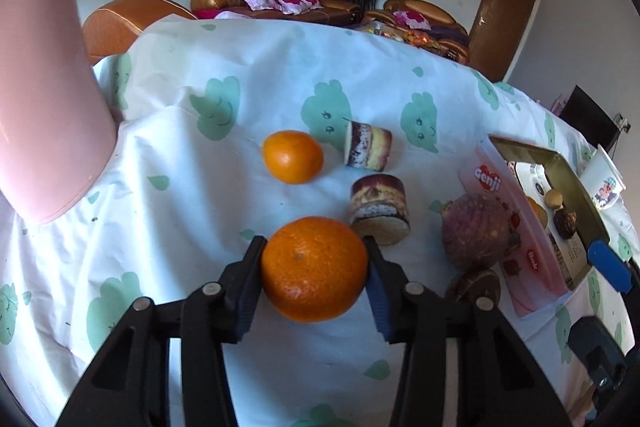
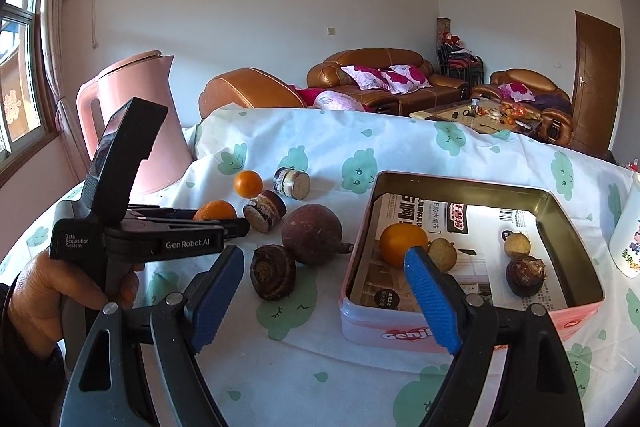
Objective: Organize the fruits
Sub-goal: 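Grasp a large orange with the left tool while the right tool grasps a dark brown fruit, then carry both fruits over the pink tin and open both tools to drop them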
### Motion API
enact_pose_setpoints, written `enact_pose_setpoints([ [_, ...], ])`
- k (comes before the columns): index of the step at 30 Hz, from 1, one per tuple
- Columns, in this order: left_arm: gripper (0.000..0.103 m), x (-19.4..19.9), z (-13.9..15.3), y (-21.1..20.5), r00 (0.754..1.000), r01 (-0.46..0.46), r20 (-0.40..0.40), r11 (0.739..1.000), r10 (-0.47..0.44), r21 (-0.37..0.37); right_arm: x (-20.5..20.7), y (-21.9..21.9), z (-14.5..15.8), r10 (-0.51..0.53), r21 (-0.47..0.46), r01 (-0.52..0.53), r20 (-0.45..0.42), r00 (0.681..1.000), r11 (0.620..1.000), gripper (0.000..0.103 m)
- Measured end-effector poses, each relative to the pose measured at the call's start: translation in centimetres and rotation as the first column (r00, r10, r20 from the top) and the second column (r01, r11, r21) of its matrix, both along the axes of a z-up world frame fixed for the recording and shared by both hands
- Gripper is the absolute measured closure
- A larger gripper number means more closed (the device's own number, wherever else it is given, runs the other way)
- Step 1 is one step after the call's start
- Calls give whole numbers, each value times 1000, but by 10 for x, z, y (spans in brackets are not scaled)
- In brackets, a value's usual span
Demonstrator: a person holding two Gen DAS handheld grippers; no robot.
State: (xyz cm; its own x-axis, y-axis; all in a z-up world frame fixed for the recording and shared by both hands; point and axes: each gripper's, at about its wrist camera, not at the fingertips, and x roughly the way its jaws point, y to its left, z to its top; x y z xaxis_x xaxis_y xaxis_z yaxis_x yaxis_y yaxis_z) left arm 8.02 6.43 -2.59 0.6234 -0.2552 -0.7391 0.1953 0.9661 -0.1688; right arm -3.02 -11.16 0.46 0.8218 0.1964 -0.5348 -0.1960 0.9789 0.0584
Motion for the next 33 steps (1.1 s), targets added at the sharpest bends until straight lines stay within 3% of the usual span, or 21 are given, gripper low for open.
enact_pose_setpoints([
  [3, 55, -6, 12, 17, 991, -106, 76, 994, 106, 1, 0, 12, -2, 56, 22, -55, -26, 998, 998, 19],
  [6, 55, -13, 26, 35, 967, -204, 161, 979, 200, 10, -2, 33, -3, 90, -19, -90, -20, 996, 996, 22],
  [8, 55, -17, 32, 47, 955, -237, 179, 971, 237, -22, 3, 46, -5, 90, -48, -91, -36, 995, 995, 31],
  [11, 55, -20, 34, 58, 947, -261, 186, 965, 261, -27, 18, 61, -14, 76, -83, -84, -93, 993, 993, 55],
  [20, 55, -24, 40, 61, 939, -272, 214, 962, 270, -21, 50, 77, -37, -16, -201, -32, -232, 973, 979, 60],
  [27, 55, -22, 36, 59, 939, -276, 207, 961, 274, -21, 56, 64, -40, -1, -126, -36, -283, 959, 991, 65],
  [33, 55, -26, 36, 55, 932, -272, 240, 962, 271, -30, 39, 49, -16, 42, -2, -43, -155, 987, 999, 65],
])
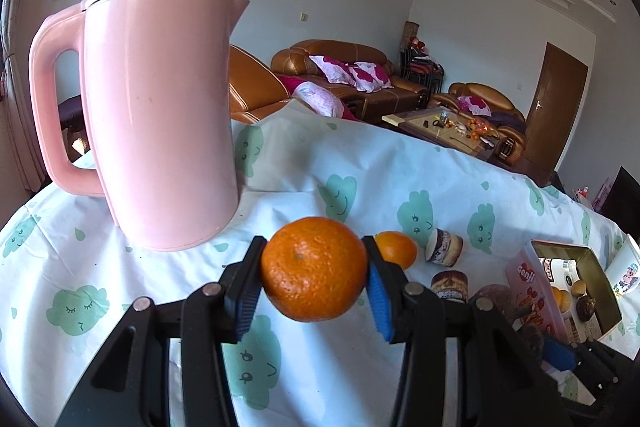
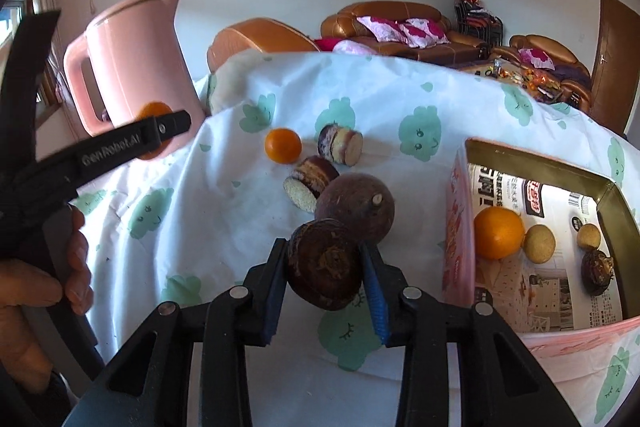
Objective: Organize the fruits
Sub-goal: 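Carry both fruits over the pink tin and open both tools to drop them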
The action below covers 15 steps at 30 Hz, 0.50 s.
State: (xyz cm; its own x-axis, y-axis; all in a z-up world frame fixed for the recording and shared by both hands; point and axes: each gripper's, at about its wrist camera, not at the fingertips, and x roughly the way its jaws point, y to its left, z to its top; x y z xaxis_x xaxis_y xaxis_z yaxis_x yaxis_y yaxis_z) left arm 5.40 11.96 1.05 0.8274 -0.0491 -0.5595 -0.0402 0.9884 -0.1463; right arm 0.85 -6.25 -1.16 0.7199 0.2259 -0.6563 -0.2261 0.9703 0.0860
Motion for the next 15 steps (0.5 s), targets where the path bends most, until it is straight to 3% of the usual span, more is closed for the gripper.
enact_pose_setpoints([
  [3, 55, -3, 0, -4, 999, 1, 36, 1000, -2, 6, -9, -17, 21, -25, 60, 19, 92, 995, 998, 65],
  [8, 55, -8, -4, -10, 997, -2, 74, 1000, 2, 4, -21, -50, 42, -119, 11, 120, 231, 966, 993, 65],
  [12, 55, -13, -4, -19, 996, 12, 94, 1000, -12, 0, -18, -75, 44, -172, -40, 189, 261, 950, 981, 65],
  [15, 55, -19, -1, -30, 993, 31, 114, 999, -32, 13, -16, -96, 47, -201, -18, 213, 258, 945, 977, 65],
])
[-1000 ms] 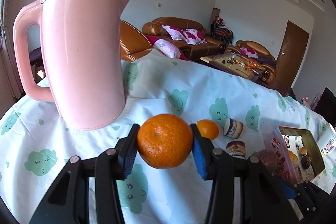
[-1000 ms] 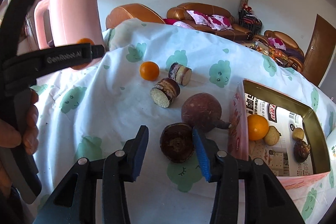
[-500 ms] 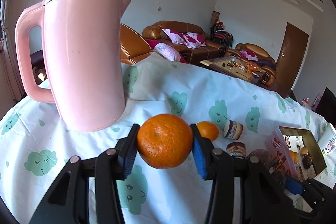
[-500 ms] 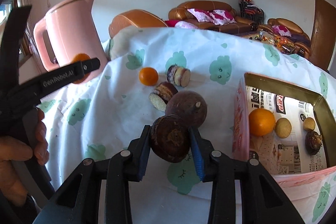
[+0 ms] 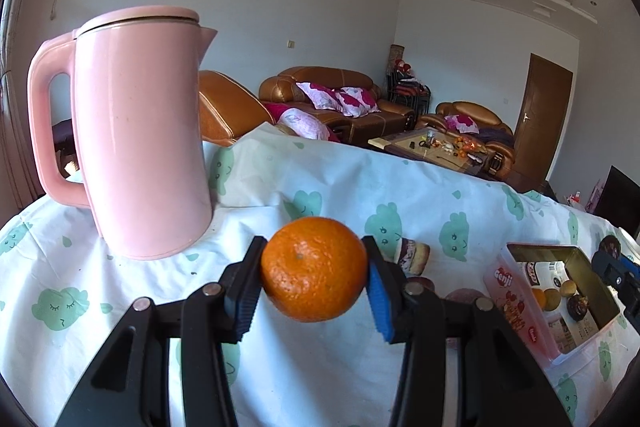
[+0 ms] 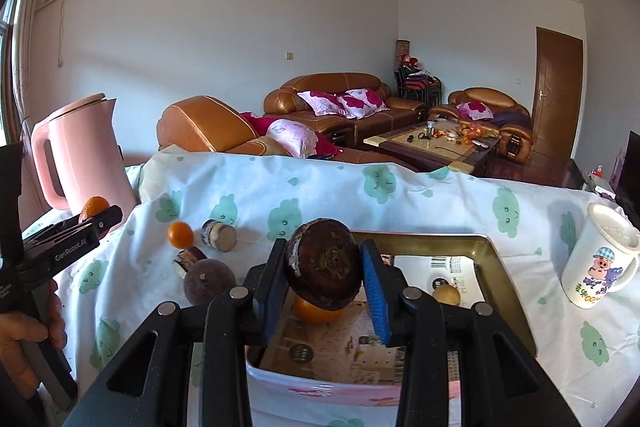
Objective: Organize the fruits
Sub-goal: 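Carry both fruits over the pink tin and open both tools to drop them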
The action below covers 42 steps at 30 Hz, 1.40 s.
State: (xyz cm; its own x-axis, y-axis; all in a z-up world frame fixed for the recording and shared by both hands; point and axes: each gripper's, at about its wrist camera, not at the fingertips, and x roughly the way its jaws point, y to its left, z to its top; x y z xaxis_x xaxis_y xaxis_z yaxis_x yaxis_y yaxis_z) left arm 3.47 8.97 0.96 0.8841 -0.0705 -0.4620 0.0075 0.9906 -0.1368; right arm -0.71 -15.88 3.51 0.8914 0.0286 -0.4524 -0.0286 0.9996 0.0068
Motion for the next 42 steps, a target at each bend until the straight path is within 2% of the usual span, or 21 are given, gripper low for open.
enact_pose_setpoints([
  [6, 55, -6, 5, -41, 996, 87, 11, 996, -88, 37, -2, -38, 4, -59, 12, 59, 14, 998, 998, 65],
  [12, 55, -9, 12, -98, 981, 192, 18, 980, -193, 59, 1, -72, 4, -112, 14, 111, 6, 994, 994, 65],
  [17, 55, -12, 12, -149, 960, 280, 5, 957, -282, 80, 3, -100, 5, -166, 20, 165, 9, 986, 986, 65],
  [24, 55, -18, 3, -207, 927, 375, -57, 920, -371, 117, 17, -118, -8, -161, 21, 163, -48, 986, 986, 65],
  [31, 55, -14, -3, -229, 913, 403, -137, 903, -385, 148, 32, -107, -26, -102, -5, 102, -114, 988, 995, 65],
  [36, 54, -11, -7, -230, 909, 405, -170, 904, -381, 139, 37, -100, -33, -71, -9, 70, -144, 987, 997, 65],
  [42, 54, -11, -9, -234, 905, 411, -184, 900, -384, 143, 40, -102, -37, -30, 44, 38, -172, 985, 998, 65],
])
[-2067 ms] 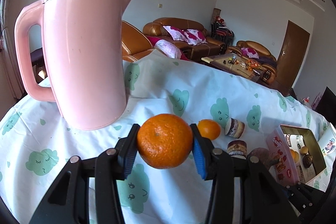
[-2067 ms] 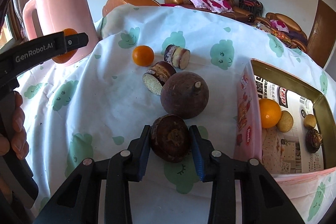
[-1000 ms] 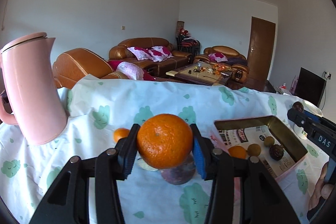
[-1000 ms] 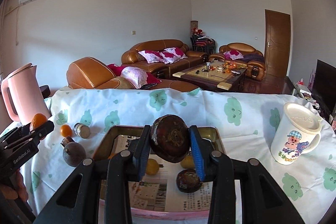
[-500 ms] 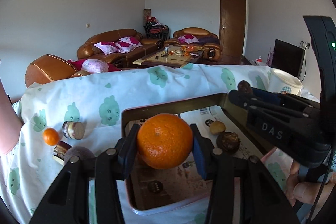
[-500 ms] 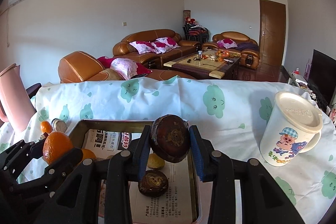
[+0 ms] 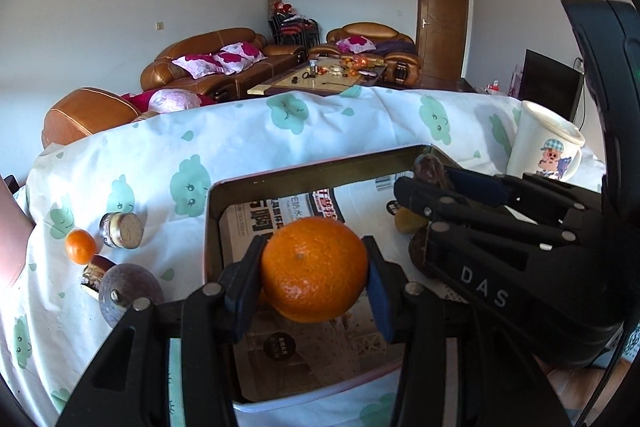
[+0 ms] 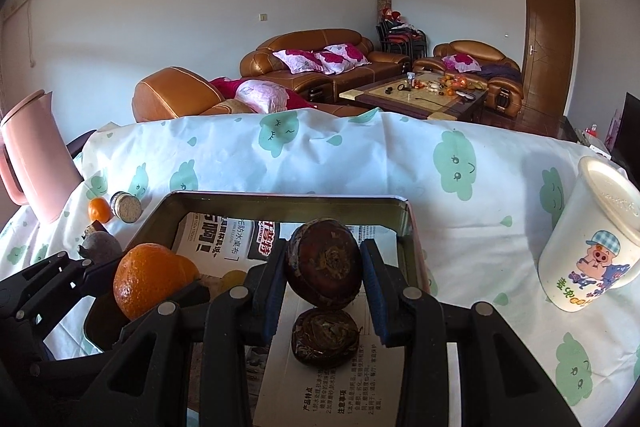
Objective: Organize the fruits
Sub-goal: 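Carry both fruits over the pink tin and open both tools to drop them, then withdraw both open tools from the tin toward the remaining items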
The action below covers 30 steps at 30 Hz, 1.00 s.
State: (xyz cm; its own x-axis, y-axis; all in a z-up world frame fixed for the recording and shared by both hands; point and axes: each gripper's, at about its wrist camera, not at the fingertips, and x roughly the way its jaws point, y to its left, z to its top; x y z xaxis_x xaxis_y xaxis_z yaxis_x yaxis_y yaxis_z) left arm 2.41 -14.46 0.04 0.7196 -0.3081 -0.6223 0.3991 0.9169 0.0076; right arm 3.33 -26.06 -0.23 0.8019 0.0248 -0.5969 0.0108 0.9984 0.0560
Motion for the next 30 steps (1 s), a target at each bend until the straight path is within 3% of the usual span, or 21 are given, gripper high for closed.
enact_pose_setpoints([
  [7, 50, -2, 1, -2, 1000, -17, 23, 1000, 16, 18, 2, 1, -2, 63, 78, -63, -8, 998, 995, 64],
  [9, 33, -4, 2, -2, 999, -26, 38, 999, 25, 29, 1, 0, -1, 68, 100, -67, -2, 998, 993, 57],
  [11, 22, -6, 4, -1, 997, -44, 57, 998, 42, 37, -1, -2, -1, 58, 122, -59, 8, 998, 991, 35],
  [15, 5, -10, 7, 2, 994, -63, 89, 997, 60, 32, -11, -6, 8, 18, 124, -27, 72, 997, 992, 32],
  [19, 1, -13, 10, 7, 992, -74, 108, 997, 72, 16, -23, -10, 18, -60, 87, 47, 151, 987, 995, 31],
  [30, 0, -13, 14, 16, 983, -115, 148, 993, 113, 4, -40, -22, 25, -178, 90, 162, 224, 958, 983, 30],
])
